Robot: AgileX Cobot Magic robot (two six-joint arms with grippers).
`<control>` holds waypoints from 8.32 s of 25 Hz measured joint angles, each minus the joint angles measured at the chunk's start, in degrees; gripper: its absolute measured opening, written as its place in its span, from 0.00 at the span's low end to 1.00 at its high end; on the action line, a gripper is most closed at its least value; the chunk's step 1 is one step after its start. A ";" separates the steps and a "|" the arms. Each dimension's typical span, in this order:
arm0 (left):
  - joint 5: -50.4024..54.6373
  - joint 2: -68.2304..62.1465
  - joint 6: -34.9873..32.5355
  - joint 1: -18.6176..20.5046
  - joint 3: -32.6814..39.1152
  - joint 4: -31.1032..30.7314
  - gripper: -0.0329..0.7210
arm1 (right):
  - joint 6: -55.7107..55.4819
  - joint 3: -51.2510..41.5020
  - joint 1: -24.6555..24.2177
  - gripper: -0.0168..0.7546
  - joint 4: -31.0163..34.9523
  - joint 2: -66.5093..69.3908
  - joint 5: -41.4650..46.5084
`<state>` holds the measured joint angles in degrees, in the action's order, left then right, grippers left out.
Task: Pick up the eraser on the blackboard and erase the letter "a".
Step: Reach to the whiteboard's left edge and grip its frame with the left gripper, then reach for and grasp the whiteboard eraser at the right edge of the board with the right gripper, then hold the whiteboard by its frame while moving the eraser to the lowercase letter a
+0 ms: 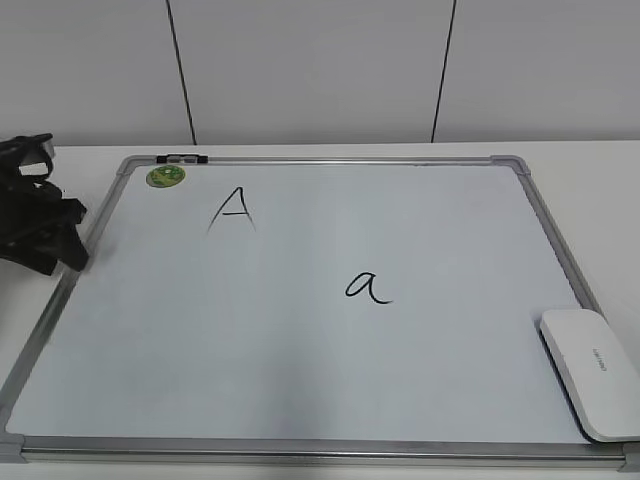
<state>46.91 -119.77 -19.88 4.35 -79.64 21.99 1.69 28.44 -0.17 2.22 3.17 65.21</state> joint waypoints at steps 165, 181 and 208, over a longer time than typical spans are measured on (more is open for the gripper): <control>10.67 -7.37 -2.81 2.65 -8.95 5.54 0.12 | 0.04 22.43 4.49 0.71 2.70 90.96 -18.77; 10.76 -7.37 -2.81 2.65 -8.95 5.54 0.12 | 1.40 45.36 14.58 0.71 2.61 94.34 -6.32; 10.76 -7.37 -2.81 2.65 -8.95 5.66 0.12 | 5.23 71.95 20.45 0.71 1.76 125.38 2.34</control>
<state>57.67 -127.14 -22.69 7.01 -88.59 27.65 6.92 100.39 20.28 3.98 128.55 67.56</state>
